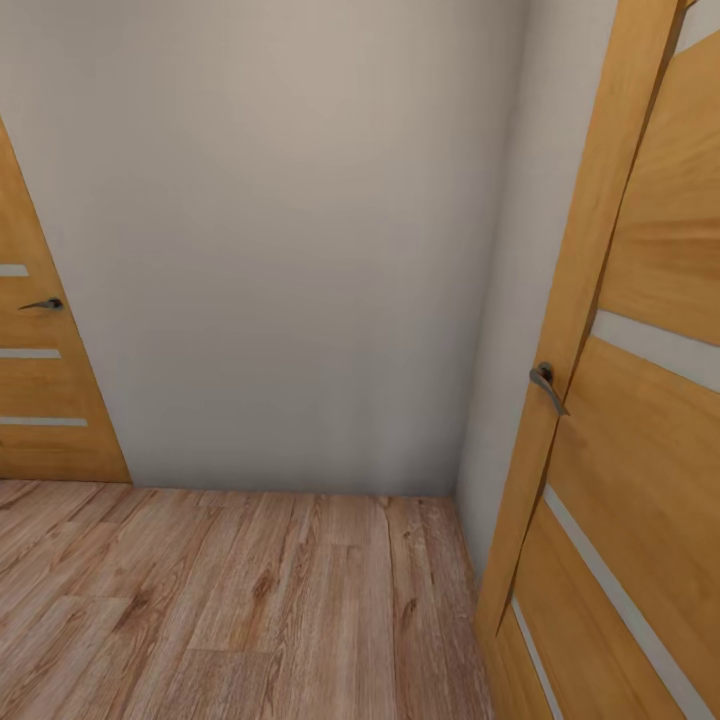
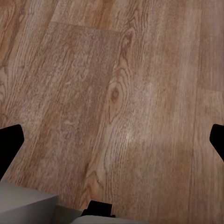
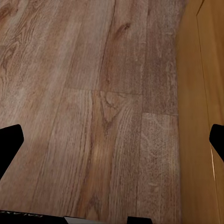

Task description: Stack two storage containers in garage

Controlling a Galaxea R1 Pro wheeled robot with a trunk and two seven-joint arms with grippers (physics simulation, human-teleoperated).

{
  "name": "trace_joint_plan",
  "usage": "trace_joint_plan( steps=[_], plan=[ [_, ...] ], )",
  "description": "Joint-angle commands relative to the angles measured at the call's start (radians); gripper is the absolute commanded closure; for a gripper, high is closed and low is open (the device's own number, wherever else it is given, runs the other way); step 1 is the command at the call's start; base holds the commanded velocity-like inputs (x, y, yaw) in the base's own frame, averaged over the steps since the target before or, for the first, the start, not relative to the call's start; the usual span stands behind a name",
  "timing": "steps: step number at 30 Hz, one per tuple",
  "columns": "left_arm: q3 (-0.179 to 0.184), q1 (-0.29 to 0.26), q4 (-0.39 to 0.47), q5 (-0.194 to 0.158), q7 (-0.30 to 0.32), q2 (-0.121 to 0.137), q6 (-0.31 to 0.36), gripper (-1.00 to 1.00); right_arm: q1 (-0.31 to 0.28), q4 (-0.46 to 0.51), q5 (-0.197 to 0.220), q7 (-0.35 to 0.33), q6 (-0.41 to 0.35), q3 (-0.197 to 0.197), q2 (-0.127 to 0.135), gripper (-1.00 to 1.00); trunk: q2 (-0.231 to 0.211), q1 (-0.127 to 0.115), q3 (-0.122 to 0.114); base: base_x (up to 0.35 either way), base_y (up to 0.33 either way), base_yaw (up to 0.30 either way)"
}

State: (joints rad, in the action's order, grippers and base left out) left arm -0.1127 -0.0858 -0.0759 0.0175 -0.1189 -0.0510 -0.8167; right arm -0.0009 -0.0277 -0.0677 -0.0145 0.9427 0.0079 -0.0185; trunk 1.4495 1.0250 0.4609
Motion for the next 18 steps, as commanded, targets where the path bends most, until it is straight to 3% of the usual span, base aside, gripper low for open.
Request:
trace_joint_plan(
  steps=[1,18],
  plan=[
    [-0.004,-0.002,-0.003,0.002,-0.002,0.000,-0.005,-1.00,-0.001,-0.001,-0.001,-0.001,0.004,0.000,0.000,-1.00,0.001,0.000,0.001,0.000,0.000,0.000],
    [-0.004,-0.002,-0.003,0.002,-0.002,-0.003,-0.005,-1.00,-0.001,-0.001,-0.002,-0.001,0.004,0.000,0.000,-1.00,0.001,0.000,0.001,0.000,0.000,0.000]
  ],
)
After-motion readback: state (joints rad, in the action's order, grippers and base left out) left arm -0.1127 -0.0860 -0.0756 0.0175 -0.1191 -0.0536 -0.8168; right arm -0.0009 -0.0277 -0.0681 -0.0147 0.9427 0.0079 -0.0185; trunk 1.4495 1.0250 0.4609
